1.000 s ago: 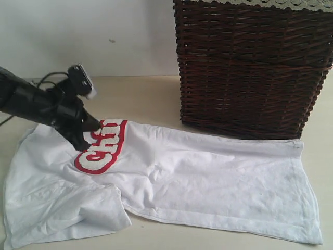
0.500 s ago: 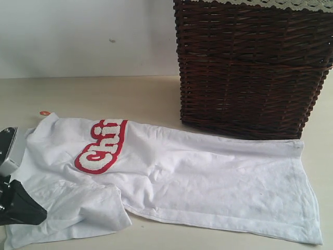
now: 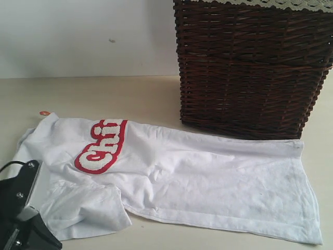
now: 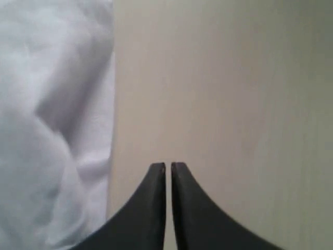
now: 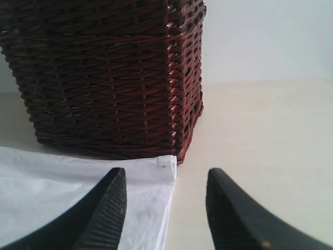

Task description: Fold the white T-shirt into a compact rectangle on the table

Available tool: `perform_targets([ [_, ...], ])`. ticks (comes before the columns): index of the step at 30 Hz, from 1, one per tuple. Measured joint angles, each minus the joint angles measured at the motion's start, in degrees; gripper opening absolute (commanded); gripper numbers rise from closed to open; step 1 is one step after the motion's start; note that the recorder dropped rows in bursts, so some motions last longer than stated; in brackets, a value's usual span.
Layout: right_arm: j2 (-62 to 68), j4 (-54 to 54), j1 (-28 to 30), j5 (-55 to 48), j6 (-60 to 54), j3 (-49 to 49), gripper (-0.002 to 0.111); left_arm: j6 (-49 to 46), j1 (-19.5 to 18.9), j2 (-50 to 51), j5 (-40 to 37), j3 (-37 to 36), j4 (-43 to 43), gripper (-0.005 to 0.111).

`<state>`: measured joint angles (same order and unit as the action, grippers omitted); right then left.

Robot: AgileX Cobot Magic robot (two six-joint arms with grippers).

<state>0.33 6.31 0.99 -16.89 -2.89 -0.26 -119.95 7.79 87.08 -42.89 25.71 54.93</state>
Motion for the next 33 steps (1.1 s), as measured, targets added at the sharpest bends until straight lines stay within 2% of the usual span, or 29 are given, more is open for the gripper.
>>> perform_targets([
  [2, 0.0, 0.0, 0.0, 0.0, 0.0, 0.0, 0.047, 0.0, 2.8, 1.0, 0.8, 0.0, -0.1, 0.027],
  [3, 0.0, 0.0, 0.0, 0.0, 0.0, 0.0, 0.047, 0.0, 4.6, 1.5, 2.0, 0.0, -0.1, 0.038],
  [4, 0.0, 0.0, 0.0, 0.0, 0.0, 0.0, 0.047, 0.0, 8.2, 2.4, 6.1, 0.0, -0.2, 0.042],
  [5, 0.0, 0.0, 0.0, 0.0, 0.0, 0.0, 0.047, -0.1, 9.9, 3.0, 9.0, 0.0, -0.2, 0.045],
  [6, 0.0, 0.0, 0.0, 0.0, 0.0, 0.0, 0.047, -0.1, 12.7, 4.1, 13.8, 0.0, -0.2, 0.045],
  [8, 0.0, 0.0, 0.0, 0.0, 0.0, 0.0, 0.047, -0.1, 15.9, 5.4, 18.1, 0.5, -0.3, 0.044],
  [10, 0.0, 0.0, 0.0, 0.0, 0.0, 0.0, 0.047, -0.1, 17.5, 5.6, 19.4, 1.6, -0.3, 0.044],
  [15, 0.0, 0.0, 0.0, 0.0, 0.0, 0.0, 0.047, -0.1, 17.9, 5.9, 20.9, 2.2, -0.4, 0.044],
  [17, 0.0, 0.0, 0.0, 0.0, 0.0, 0.0, 0.047, -0.2, 17.9, 7.4, 20.4, 2.8, -1.6, 0.04],
  [19, 0.0, 0.0, 0.0, 0.0, 0.0, 0.0, 0.047, -0.1, 17.9, 9.3, 19.5, 3.9, -2.8, 0.028],
  [20, 0.0, 0.0, 0.0, 0.0, 0.0, 0.0, 0.047, -0.1, 17.9, 9.8, 19.4, 4.2, -2.8, 0.013],
  [21, 0.0, 0.0, 0.0, 0.0, 0.0, 0.0, 0.047, 0.0, 17.9, 10.3, 19.4, 4.7, -2.8, 0.005],
  [22, 0.0, 0.0, 0.0, 0.0, 0.0, 0.0, 0.047, 0.0, 17.9, 10.5, 19.5, 4.8, -2.8, 0.0],
  [29, 0.0, 0.0, 0.0, 0.0, 0.0, 0.0, 0.047, 4.2, 17.9, 8.2, 22.2, 4.4, -4.5, 0.0],
  [33, 0.0, 0.0, 0.0, 0.0, 0.0, 0.0, 0.047, 5.7, 14.6, -1.6, 19.3, 3.8, -6.0, 0.0],
])
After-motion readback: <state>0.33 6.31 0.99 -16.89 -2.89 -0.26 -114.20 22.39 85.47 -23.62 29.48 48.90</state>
